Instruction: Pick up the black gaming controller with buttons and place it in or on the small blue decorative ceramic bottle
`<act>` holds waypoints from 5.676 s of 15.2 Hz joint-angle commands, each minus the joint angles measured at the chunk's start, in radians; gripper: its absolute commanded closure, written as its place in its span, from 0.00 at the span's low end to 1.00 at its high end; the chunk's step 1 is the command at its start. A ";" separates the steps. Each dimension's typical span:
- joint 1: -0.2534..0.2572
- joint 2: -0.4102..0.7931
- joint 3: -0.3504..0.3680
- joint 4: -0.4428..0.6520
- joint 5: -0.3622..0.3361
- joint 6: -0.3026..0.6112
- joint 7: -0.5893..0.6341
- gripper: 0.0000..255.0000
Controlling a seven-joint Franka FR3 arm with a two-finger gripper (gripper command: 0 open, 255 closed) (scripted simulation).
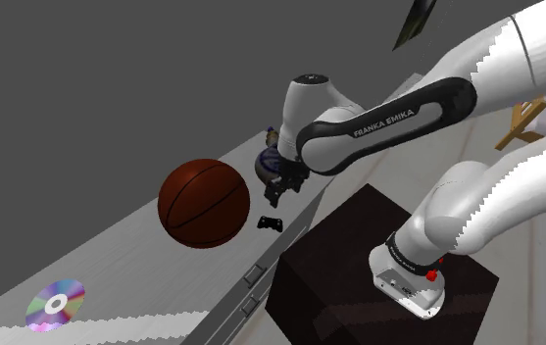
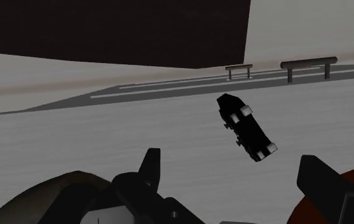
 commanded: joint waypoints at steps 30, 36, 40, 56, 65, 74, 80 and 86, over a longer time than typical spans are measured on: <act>0.013 0.518 0.133 0.249 -0.524 -0.075 -0.052 0.00; 0.018 0.494 0.133 0.219 -0.512 -0.065 -0.056 1.00; 0.020 0.531 0.131 0.206 -0.539 -0.024 -0.026 1.00; -0.050 0.469 0.055 0.124 -0.376 0.359 -0.320 0.00; -0.046 0.496 0.045 0.125 -0.403 0.381 -0.301 0.00; -0.046 0.501 0.043 0.131 -0.407 0.380 -0.300 1.00; -0.055 0.413 0.068 0.124 -0.321 0.308 -0.358 1.00; -0.052 0.321 0.075 0.133 -0.248 0.215 -0.410 1.00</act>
